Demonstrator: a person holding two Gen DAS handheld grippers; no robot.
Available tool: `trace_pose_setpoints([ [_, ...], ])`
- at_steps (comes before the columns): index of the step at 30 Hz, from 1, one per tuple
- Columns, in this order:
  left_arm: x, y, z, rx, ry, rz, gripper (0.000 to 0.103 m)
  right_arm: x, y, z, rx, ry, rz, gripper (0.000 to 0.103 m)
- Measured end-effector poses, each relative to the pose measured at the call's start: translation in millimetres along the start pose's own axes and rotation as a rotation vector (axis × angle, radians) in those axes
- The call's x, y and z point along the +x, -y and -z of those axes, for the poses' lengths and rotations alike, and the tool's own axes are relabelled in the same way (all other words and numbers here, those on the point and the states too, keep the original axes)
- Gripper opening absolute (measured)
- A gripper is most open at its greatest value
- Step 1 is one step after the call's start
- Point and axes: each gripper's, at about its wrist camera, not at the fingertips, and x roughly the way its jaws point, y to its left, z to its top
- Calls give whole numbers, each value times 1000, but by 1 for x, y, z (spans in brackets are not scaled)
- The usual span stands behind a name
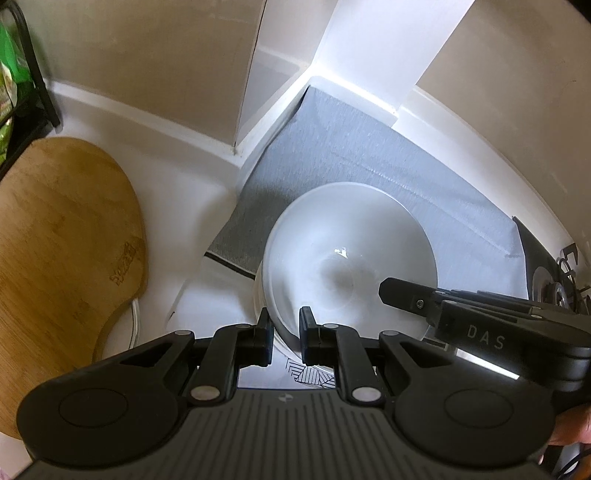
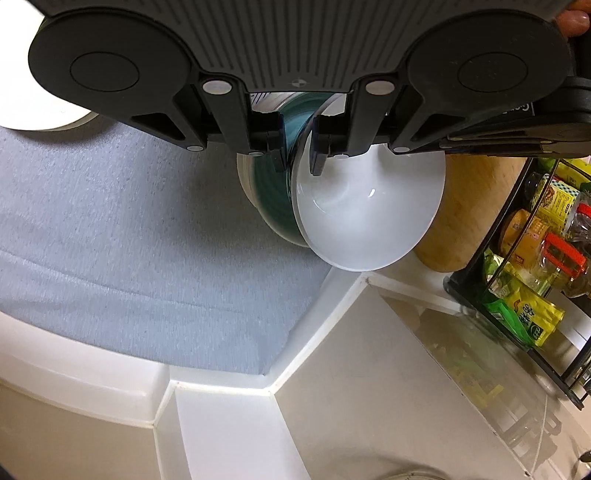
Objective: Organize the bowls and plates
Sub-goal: 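Lift the patterned bowl and lower it onto the blue bowl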
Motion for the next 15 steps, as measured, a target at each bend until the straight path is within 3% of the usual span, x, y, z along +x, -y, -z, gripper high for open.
trace_pose_setpoints([
  [7, 4, -3, -2, -8, -12, 1, 15, 3, 4, -2, 42, -26, -11, 15],
  [15, 3, 0, -5, 3, 6, -15, 15, -9, 7, -11, 32, 43, 6, 20],
])
